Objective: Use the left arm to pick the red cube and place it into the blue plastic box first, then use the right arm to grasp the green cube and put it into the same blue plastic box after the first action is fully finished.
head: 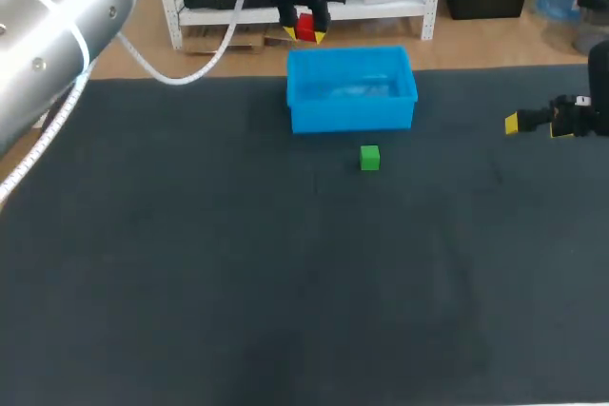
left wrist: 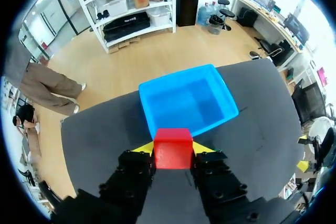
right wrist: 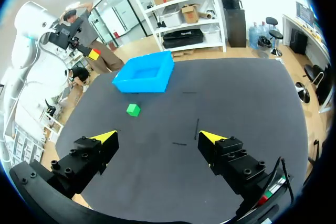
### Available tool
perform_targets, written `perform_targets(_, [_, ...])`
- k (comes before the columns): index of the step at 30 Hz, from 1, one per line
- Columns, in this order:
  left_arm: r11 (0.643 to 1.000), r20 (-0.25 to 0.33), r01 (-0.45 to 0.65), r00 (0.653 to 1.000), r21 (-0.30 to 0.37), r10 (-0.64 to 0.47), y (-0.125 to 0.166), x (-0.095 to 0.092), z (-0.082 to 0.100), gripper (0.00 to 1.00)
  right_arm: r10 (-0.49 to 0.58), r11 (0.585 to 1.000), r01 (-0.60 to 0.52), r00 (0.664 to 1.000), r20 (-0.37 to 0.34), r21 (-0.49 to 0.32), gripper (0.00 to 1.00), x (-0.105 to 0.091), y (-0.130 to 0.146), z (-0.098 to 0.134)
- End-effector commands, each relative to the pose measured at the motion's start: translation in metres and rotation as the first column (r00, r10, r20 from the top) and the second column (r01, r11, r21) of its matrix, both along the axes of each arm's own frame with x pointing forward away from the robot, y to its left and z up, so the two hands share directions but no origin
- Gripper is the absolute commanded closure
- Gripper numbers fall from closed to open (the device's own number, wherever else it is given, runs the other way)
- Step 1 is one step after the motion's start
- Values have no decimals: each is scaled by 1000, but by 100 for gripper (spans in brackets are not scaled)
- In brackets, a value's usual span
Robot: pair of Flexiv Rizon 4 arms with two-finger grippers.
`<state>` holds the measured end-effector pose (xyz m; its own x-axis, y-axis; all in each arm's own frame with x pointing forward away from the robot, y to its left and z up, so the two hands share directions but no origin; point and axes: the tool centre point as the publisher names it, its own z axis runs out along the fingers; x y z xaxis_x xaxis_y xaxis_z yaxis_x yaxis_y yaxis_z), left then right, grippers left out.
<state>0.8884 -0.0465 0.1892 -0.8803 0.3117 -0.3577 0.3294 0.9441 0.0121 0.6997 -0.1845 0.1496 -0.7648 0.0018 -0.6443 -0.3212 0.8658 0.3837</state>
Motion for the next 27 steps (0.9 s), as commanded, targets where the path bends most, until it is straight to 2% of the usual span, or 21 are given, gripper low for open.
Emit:
perform_targets(1, [1000,-48,7,999,22,-6,-7,14,1,100,0,1000,0,1000,-1,-1,0,0,0,0])
perform_targets(27, [999,-52,34,998,25,-33,-14,42,-7,100,0,1000,0,1000,-1,-1,0,0,0,0])
